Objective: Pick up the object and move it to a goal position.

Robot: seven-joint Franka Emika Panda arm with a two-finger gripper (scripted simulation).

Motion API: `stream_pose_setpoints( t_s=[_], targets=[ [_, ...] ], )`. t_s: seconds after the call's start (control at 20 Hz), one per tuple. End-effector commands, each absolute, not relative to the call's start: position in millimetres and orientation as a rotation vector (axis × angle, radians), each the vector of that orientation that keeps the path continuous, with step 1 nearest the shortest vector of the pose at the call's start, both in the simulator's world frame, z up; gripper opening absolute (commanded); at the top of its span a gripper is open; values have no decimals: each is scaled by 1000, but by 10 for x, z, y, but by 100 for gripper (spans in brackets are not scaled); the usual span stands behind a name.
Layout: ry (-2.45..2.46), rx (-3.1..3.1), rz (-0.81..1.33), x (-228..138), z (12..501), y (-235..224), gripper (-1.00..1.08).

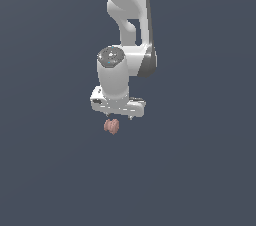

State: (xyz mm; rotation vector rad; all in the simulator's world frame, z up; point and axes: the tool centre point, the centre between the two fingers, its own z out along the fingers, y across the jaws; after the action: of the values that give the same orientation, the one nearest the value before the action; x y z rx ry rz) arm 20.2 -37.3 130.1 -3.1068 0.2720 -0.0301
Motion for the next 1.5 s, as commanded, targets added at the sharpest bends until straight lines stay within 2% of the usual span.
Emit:
stream_pose_setpoints(
  t_s=[0.0,0.35,0.65,1.1,1.35,1.4,1.45],
  targets=[
    [359,-3106,-18,205,1142,-530,100],
    [486,-3103,-1,196,909,-758,100],
    [484,-3103,1,191,872,-758,100],
    [491,-3103,0,181,462,-768,100],
    [492,-3103,0,194,396,-771,100],
    [492,-3103,0,194,396,-771,-100],
    [492,-3103,0,194,396,-771,-100]
  ],
)
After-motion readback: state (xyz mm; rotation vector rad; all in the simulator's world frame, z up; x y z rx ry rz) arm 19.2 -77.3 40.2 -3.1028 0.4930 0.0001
